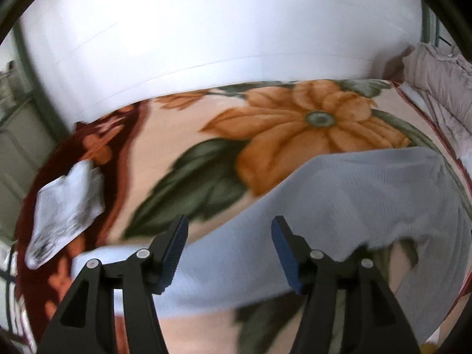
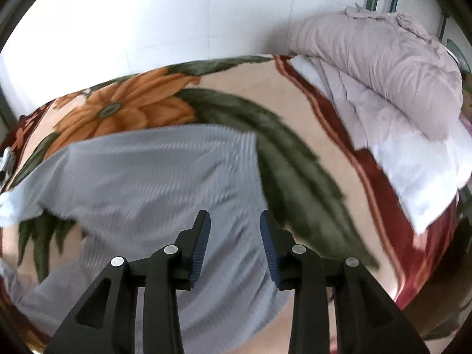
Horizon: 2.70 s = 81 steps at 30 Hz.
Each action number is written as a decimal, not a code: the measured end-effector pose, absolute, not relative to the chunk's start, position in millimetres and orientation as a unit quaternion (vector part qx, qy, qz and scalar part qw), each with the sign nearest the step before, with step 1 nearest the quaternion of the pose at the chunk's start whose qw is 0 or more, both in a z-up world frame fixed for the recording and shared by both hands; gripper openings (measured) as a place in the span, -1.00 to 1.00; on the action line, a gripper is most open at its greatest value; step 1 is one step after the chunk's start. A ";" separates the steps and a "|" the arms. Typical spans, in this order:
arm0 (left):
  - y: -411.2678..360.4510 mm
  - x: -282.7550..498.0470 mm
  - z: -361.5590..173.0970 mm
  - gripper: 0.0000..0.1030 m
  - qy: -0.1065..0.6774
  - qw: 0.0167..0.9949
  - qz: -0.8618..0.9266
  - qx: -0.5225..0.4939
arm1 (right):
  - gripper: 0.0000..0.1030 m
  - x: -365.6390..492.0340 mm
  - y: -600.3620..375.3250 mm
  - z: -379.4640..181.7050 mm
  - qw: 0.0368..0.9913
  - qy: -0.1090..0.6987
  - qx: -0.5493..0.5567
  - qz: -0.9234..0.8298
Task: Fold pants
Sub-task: 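Smooth the pants leg flat with the left tool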
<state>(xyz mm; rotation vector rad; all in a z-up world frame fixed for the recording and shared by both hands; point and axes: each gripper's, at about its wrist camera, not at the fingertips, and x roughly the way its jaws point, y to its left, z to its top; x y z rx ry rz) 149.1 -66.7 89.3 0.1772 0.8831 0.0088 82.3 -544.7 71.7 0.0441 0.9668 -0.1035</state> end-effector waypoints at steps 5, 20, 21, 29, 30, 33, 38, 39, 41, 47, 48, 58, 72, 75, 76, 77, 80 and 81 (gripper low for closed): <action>-20.5 96.8 99.9 0.30 0.431 0.898 0.033 0.080 | -0.30 42.4 -519.4 57.4 0.877 0.478 0.034 -0.045; 75.3 6.1 80.5 0.30 0.480 0.871 0.097 0.040 | -0.30 -24.0 -525.7 22.2 0.849 0.504 0.125 -0.100; 80.4 3.0 79.9 0.30 0.484 0.868 0.102 0.038 | -0.30 -25.9 -525.5 22.5 0.848 0.504 0.128 -0.103; 128.4 -17.9 77.8 0.30 0.505 0.853 0.130 -0.003 | -0.30 -34.1 -521.1 20.8 0.839 0.512 0.143 -0.115; 132.4 -17.5 77.6 0.30 0.506 0.852 0.131 -0.010 | -0.30 -33.2 -519.3 21.4 0.838 0.514 0.143 -0.114; 140.6 -10.5 76.4 0.30 0.505 0.852 0.133 -0.027 | -0.30 -28.8 -511.7 26.7 0.839 0.514 0.143 -0.107; 152.4 17.2 69.7 0.30 0.503 0.852 0.144 -0.033 | -0.30 -10.8 -479.9 40.0 0.846 0.513 0.125 -0.073; 154.7 22.5 67.8 0.30 0.503 0.851 0.144 -0.037 | -0.30 -5.7 -470.6 42.0 0.847 0.514 0.120 -0.065; 159.6 36.2 62.7 0.30 0.503 0.851 0.142 -0.044 | -0.30 4.7 -449.3 45.3 0.848 0.517 0.111 -0.044; 173.7 72.2 46.5 0.30 0.503 0.848 0.153 -0.068 | -0.30 42.4 -370.2 50.2 0.848 0.524 0.078 0.022; 176.2 76.4 44.2 0.30 0.504 0.847 0.153 -0.075 | -0.30 48.5 -357.4 50.1 0.847 0.525 0.070 0.031; 215.0 101.6 30.7 0.30 0.492 0.837 0.193 -0.142 | -0.30 99.8 -230.1 53.2 0.839 0.530 0.017 0.121; 224.9 107.7 1.2 0.30 0.521 0.818 0.175 -0.168 | -0.30 174.4 -3.5 52.8 0.794 0.531 -0.114 0.273; 226.1 111.7 -5.4 0.30 0.536 0.809 0.159 -0.183 | -0.30 187.7 25.6 43.8 0.782 0.536 -0.143 0.285; 227.3 111.8 -6.0 0.30 0.536 0.808 0.155 -0.190 | -0.30 190.7 32.1 40.6 0.778 0.538 -0.150 0.286; 228.0 111.4 -6.1 0.30 0.537 0.807 0.151 -0.193 | -0.30 195.1 40.2 35.3 0.771 0.545 -0.160 0.288; 230.8 111.7 -9.4 0.33 0.543 0.803 0.150 -0.195 | -0.30 202.9 55.4 21.5 0.753 0.559 -0.183 0.294; 232.7 111.8 -11.7 0.35 0.546 0.799 0.149 -0.201 | -0.30 204.3 59.9 17.0 0.748 0.561 -0.196 0.295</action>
